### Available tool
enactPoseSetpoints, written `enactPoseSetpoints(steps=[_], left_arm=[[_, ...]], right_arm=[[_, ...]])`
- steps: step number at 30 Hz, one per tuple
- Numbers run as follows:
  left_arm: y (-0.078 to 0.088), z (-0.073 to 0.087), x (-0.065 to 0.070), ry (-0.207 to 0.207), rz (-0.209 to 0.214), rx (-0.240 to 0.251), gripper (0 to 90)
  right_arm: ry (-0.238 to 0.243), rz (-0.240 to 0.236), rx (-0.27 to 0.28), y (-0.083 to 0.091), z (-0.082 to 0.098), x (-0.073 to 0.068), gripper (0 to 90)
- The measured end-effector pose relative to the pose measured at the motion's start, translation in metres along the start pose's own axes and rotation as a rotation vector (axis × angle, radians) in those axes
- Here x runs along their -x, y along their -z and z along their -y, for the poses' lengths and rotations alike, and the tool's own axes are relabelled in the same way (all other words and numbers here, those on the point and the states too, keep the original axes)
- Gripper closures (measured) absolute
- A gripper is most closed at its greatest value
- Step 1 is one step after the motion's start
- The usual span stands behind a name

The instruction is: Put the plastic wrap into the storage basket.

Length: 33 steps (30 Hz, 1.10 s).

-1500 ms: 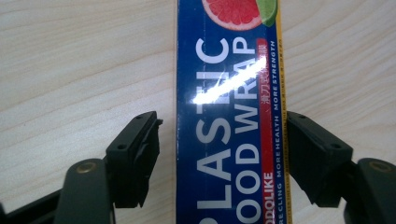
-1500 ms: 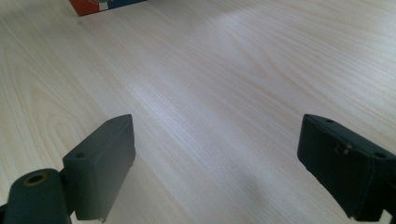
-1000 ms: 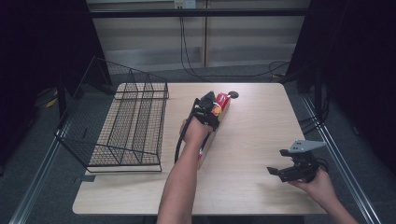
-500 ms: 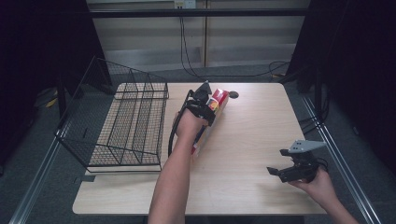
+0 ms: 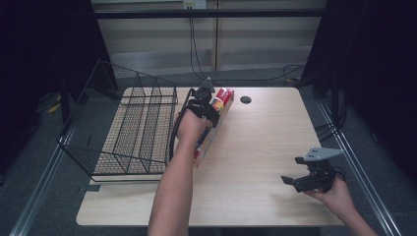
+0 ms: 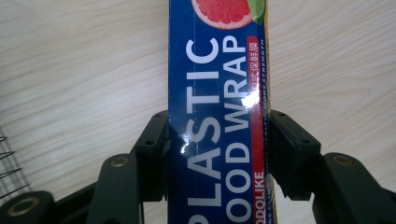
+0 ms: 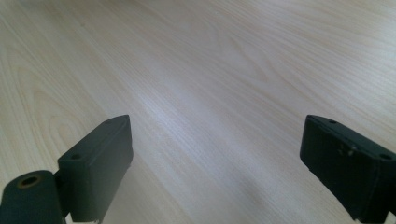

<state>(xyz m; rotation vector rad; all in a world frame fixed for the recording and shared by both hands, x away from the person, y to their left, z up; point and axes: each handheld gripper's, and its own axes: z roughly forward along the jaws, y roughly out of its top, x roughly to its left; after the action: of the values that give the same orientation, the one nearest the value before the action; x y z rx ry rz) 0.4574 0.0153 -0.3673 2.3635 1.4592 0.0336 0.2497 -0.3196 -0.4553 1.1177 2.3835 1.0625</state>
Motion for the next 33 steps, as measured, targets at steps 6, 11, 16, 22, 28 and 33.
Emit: enactPoseSetpoints(steps=[6,11,16,22,28,33], left_arm=[[0.019,0.0,-0.007,0.005,-0.012,0.004,46.5],[0.033,0.001,-0.013,0.032,-0.022,0.018,46.5],[0.043,0.002,-0.017,0.05,-0.037,0.017,46.5],[0.055,0.001,-0.021,0.06,-0.043,0.009,46.5],[0.072,0.002,-0.028,0.089,-0.039,0.018,46.5],[0.08,0.002,-0.03,0.093,-0.049,0.02,46.5]], right_arm=[[0.002,0.002,0.007,0.0,0.0,0.0,8.9],[0.005,0.004,0.008,0.0,-0.001,0.0,8.9],[0.009,0.004,0.008,-0.001,-0.001,-0.001,8.9],[0.009,0.004,0.006,-0.001,-0.001,-0.001,8.9],[0.01,0.0,0.005,-0.001,-0.001,-0.001,8.9],[0.007,0.001,0.001,-0.001,-0.001,-0.002,8.9]])
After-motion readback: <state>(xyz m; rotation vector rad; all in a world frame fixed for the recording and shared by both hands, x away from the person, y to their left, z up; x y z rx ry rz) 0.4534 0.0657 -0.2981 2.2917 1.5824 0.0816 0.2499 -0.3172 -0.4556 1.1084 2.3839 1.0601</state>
